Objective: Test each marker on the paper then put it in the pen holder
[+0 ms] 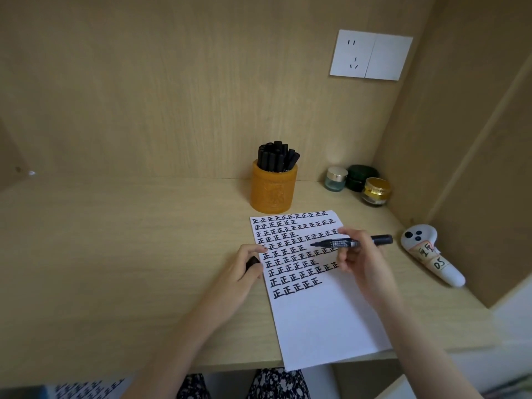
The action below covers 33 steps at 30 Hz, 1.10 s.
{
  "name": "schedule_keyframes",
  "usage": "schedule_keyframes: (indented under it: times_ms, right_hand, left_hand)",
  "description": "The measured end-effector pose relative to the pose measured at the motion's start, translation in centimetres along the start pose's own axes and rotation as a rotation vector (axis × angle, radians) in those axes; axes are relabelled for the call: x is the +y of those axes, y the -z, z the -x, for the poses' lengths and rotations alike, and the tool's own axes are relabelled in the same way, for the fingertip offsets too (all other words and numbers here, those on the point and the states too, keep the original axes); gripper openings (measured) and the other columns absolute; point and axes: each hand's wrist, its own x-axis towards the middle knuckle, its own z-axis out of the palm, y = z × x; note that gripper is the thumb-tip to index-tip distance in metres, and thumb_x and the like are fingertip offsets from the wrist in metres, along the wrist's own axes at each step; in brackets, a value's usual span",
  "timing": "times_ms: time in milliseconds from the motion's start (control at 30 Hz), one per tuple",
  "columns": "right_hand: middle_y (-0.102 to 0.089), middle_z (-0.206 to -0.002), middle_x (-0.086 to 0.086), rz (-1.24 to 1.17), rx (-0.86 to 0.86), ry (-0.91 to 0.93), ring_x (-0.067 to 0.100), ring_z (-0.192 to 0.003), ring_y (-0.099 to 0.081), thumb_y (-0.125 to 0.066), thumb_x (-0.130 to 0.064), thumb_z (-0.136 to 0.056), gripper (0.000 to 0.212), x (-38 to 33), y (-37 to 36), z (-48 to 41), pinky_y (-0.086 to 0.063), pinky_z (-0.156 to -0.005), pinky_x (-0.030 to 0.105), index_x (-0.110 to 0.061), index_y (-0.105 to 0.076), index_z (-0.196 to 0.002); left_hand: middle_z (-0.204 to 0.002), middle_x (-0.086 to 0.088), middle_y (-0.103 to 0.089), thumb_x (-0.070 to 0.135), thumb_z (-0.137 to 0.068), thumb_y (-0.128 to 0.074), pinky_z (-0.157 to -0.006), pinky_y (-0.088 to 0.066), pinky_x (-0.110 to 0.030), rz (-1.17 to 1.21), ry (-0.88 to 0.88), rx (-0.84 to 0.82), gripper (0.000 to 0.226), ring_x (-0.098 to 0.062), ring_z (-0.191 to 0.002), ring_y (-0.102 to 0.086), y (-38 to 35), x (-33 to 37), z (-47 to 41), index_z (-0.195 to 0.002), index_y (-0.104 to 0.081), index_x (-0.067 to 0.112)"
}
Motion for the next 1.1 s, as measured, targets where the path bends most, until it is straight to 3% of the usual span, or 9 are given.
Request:
schedule_keyframes:
  times_ms: [67, 133, 233, 333, 467, 700, 833, 967, 1100]
  right_hand:
    - [-0.066, -0.062, 0.013, 0.082, -0.024, -0.040, 0.022, -0.056, -0.065, -0.040, -0.020, -0.098, 0.030, 0.3, 0.7, 0.3, -0.035, -0.043, 0.023, -0.008, -0.067, -0.099]
    - [-0.072, -0.073, 0.017, 0.144, -0.047, -0.083, 0.019, -0.064, -0.069, -0.044, -0.026, -0.098, 0.032, 0.4, 0.8, 0.8, -0.035, -0.043, 0.020, -0.005, -0.068, -0.097]
    - [-0.061, -0.056, 0.009, 0.292, 0.052, -0.023, 0.010, -0.043, -0.049, -0.066, -0.028, -0.088, 0.026, 0.7, 0.4, 1.2, -0.031, -0.042, 0.016, -0.008, -0.062, -0.072]
    - [-0.046, -0.050, 0.004, 0.393, 0.123, 0.028, 0.012, -0.045, -0.039, -0.076, -0.028, -0.080, 0.039, 1.5, 0.4, 1.0, -0.032, -0.048, 0.021, -0.009, -0.051, -0.057]
    - [-0.048, -0.056, 0.002, 0.429, 0.207, 0.048, 0.009, -0.051, -0.041, -0.074, -0.027, -0.083, 0.037, 2.3, 0.4, 1.1, -0.033, -0.049, 0.017, -0.008, -0.053, -0.059]
    - [-0.037, -0.051, -0.001, 0.489, 0.240, 0.099, 0.008, -0.048, -0.030, -0.064, -0.008, -0.085, 0.032, 2.8, 0.8, 1.0, -0.025, -0.043, 0.018, 0.001, -0.049, -0.059]
    - [-0.037, -0.050, -0.003, 0.510, 0.225, 0.108, 0.007, -0.047, -0.031, -0.065, -0.010, -0.086, 0.035, 3.0, 0.9, 1.0, -0.025, -0.043, 0.018, 0.012, -0.049, -0.064]
    - [-0.041, -0.048, -0.005, 0.507, 0.214, 0.115, 0.005, -0.045, -0.034, -0.066, -0.015, -0.087, 0.035, 3.2, 1.0, 0.8, -0.026, -0.043, 0.016, 0.008, -0.054, -0.062]
    - [-0.046, -0.056, 0.004, 0.495, 0.193, 0.117, 0.006, -0.049, -0.037, -0.067, -0.017, -0.087, 0.039, 3.2, 0.9, 0.9, -0.028, -0.045, 0.015, 0.013, -0.053, -0.066]
  left_hand:
    - [-0.096, 0.006, -0.058, 0.026, -0.098, -0.041, -0.083, -0.041, -0.027, -0.016, -0.042, 0.006, 0.024, 0.002, -0.072, -0.051, 0.0, -0.4, 0.0, -0.112, -0.040, 0.046]
    - [-0.104, 0.009, -0.064, 0.027, -0.095, -0.049, -0.083, -0.045, -0.026, 0.002, -0.056, 0.025, 0.028, 0.001, -0.070, -0.056, -0.2, -0.7, 0.0, -0.113, -0.041, 0.046]
    - [-0.102, 0.008, -0.070, 0.023, -0.090, -0.057, -0.076, -0.049, -0.024, 0.049, -0.068, 0.048, 0.030, -0.004, -0.071, -0.061, -0.3, -0.8, 0.1, -0.115, -0.046, 0.035]
    - [-0.099, 0.011, -0.071, 0.023, -0.089, -0.059, -0.075, -0.050, -0.024, 0.037, -0.064, 0.044, 0.027, -0.005, -0.071, -0.062, -0.4, -0.8, 0.1, -0.111, -0.050, 0.033]
    - [-0.097, 0.012, -0.071, 0.030, -0.087, -0.062, -0.084, -0.050, -0.030, -0.044, -0.052, 0.034, 0.026, -0.004, -0.073, -0.063, -0.6, -1.2, 0.1, -0.109, -0.051, 0.038]
    - [-0.098, 0.016, -0.071, 0.033, -0.086, -0.063, -0.083, -0.052, -0.030, -0.060, -0.049, 0.041, 0.024, -0.004, -0.074, -0.064, -0.6, -1.2, 0.2, -0.107, -0.053, 0.036]
    - [-0.099, 0.016, -0.071, 0.033, -0.086, -0.063, -0.082, -0.051, -0.028, -0.060, -0.047, 0.044, 0.024, -0.001, -0.075, -0.064, -0.6, -1.3, 0.2, -0.107, -0.053, 0.038]
    - [-0.100, 0.016, -0.070, 0.033, -0.086, -0.063, -0.079, -0.048, -0.021, -0.072, -0.046, 0.049, 0.025, 0.002, -0.074, -0.063, -0.7, -1.3, 0.2, -0.109, -0.054, 0.036]
    - [-0.103, 0.015, -0.070, 0.033, -0.086, -0.062, -0.078, -0.047, -0.018, -0.080, -0.040, 0.046, 0.026, 0.004, -0.075, -0.063, -0.7, -1.3, 0.2, -0.111, -0.053, 0.036]
